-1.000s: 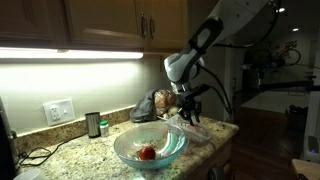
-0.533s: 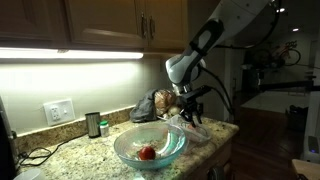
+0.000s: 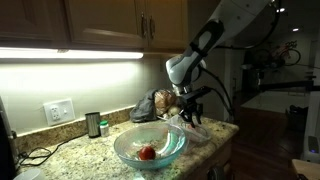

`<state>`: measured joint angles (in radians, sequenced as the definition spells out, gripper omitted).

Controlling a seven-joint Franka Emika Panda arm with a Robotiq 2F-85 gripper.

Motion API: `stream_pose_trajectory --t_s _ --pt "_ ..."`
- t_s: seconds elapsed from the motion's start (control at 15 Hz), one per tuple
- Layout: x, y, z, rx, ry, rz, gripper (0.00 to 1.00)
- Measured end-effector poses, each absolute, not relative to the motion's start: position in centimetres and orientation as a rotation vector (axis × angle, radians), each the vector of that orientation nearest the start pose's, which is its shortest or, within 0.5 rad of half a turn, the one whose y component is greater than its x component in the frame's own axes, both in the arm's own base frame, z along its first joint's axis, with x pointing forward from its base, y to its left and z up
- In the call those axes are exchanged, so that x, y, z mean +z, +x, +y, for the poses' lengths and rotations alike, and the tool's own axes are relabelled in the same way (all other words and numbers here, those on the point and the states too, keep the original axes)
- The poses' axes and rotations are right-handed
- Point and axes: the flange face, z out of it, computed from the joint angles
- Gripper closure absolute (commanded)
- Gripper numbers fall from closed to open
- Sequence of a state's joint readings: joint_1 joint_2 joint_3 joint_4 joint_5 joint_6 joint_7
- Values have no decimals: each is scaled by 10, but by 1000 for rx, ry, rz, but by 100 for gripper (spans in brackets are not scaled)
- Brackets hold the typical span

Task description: Pick up a tomato from the carrier and put it in the bowl

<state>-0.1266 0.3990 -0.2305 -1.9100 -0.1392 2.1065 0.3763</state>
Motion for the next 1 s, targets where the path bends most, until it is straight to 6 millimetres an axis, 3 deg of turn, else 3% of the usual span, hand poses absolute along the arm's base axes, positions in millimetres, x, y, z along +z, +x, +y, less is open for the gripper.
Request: stream_pose_trajectory --t_s 1.0 --pt "281 572 -219 264 -3152 1069 59"
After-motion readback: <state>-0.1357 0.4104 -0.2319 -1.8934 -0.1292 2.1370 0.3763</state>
